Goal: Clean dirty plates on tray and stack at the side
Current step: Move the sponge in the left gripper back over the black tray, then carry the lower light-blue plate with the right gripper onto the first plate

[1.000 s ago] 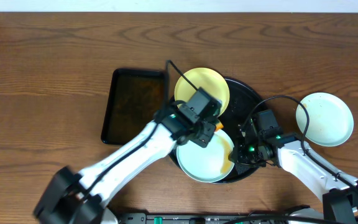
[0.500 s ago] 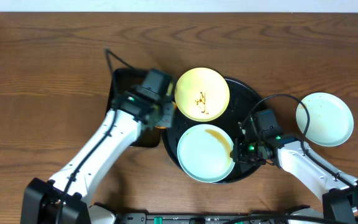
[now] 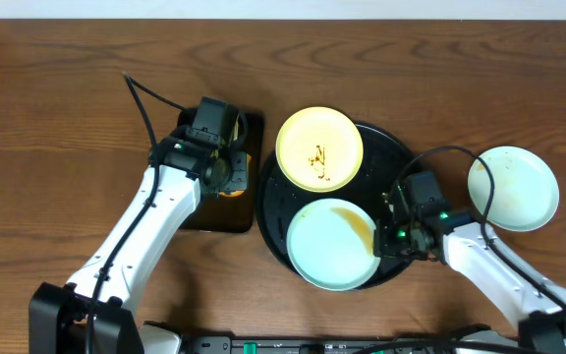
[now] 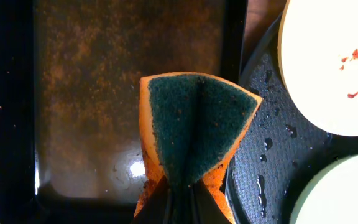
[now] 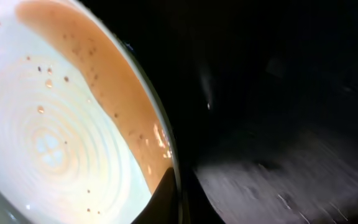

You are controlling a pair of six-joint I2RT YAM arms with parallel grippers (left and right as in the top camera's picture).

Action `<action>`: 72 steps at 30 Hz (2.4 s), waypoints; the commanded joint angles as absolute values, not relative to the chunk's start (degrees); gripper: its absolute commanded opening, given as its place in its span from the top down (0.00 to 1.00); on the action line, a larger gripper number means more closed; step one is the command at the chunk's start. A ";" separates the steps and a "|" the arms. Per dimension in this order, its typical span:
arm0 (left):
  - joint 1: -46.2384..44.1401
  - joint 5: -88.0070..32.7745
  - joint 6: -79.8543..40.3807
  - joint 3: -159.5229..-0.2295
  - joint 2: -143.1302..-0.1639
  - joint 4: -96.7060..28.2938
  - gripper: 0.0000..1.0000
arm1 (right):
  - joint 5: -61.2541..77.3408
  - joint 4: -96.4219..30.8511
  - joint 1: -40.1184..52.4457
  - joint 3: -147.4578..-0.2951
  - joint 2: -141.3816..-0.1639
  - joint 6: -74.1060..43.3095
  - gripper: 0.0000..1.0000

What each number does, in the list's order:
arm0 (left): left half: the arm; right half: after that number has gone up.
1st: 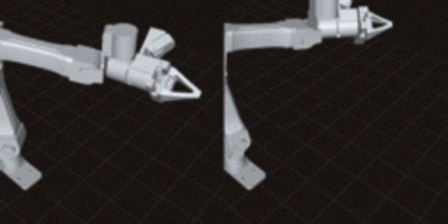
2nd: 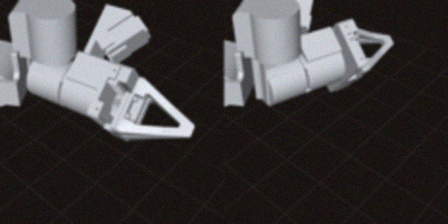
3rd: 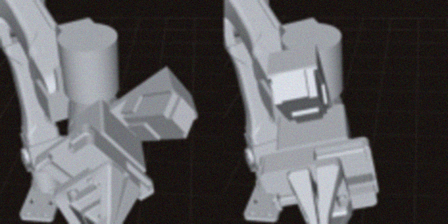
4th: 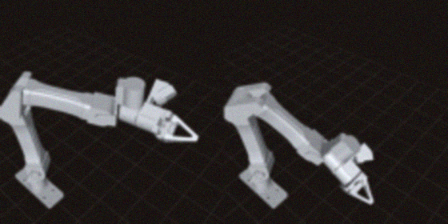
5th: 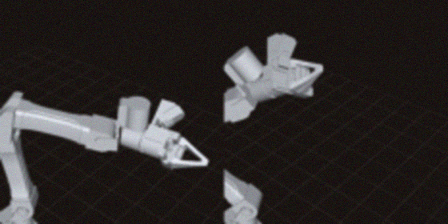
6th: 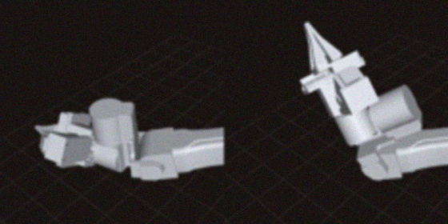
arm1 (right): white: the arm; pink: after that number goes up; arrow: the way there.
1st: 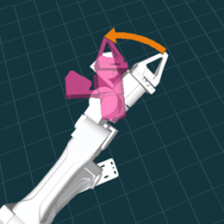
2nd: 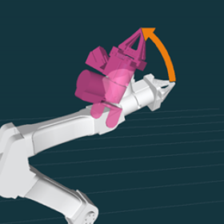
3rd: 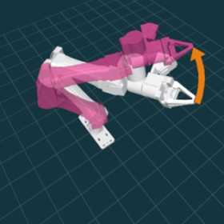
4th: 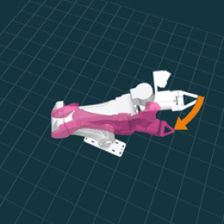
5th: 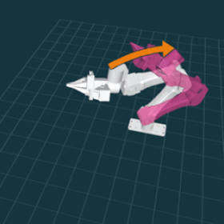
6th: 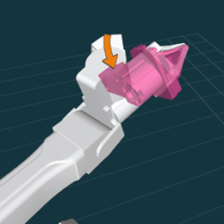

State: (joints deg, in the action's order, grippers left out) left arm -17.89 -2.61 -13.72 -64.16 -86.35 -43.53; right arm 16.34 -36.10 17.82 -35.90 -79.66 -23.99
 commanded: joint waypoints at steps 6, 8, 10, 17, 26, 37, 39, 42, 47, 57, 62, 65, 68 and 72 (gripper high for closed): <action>-17.63 -1.89 -14.26 -63.99 -85.71 -43.68 0.92 | 7.29 -53.78 18.39 -49.08 -77.14 -18.76 0.99; -17.63 -1.89 -14.26 -63.99 -85.71 -43.68 0.92 | 5.91 -56.03 18.41 -50.61 -77.14 -18.81 0.99; -17.63 -1.89 -14.26 -63.99 -85.71 -43.70 0.92 | 5.43 -56.29 18.41 -51.00 -77.14 -18.83 0.99; -17.63 -1.89 -14.24 -63.99 -85.71 -43.70 0.92 | 2.63 -56.66 18.39 -51.00 -77.14 -18.83 0.99; -17.63 -1.89 -14.24 -63.99 -85.71 -43.70 0.92 | -13.41 -58.35 18.41 -56.23 -77.08 -18.00 0.99; -17.63 -1.89 -14.26 -63.99 -85.71 -43.68 0.92 | -34.76 -59.59 22.39 -65.84 -77.10 -10.07 0.99; -17.63 -1.89 -14.26 -63.99 -85.71 -43.68 0.92 | -42.11 -59.29 24.71 -66.13 -77.10 -8.82 0.99; -17.63 -1.89 -14.26 -63.99 -85.71 -43.68 0.92 | -51.05 -58.06 28.08 -66.11 -77.10 -7.86 0.99; -17.63 -1.89 -14.24 -63.99 -85.71 -43.68 0.92 | -57.28 -52.31 33.47 -66.11 -77.10 -0.49 0.99; -17.63 -1.89 -14.26 -63.99 -85.71 -43.70 0.92 | -63.26 -43.59 42.11 -66.11 -77.17 11.46 0.99; -17.63 -1.89 -14.24 -63.99 -85.71 -43.70 0.92 | -64.71 -43.68 41.98 -66.11 -77.17 11.31 0.99; -17.63 -1.89 -14.26 -63.99 -85.71 -43.70 0.92 | -64.66 -43.57 41.76 -66.11 -77.17 8.19 0.99; -17.63 -1.89 -14.24 -63.99 -85.71 -43.70 0.92 | -61.73 -43.77 39.81 -66.11 -77.17 2.00 0.99; -17.63 -1.89 -14.26 -63.99 -85.71 -43.70 0.92 | -52.80 -44.47 35.20 -66.11 -77.17 -4.60 0.99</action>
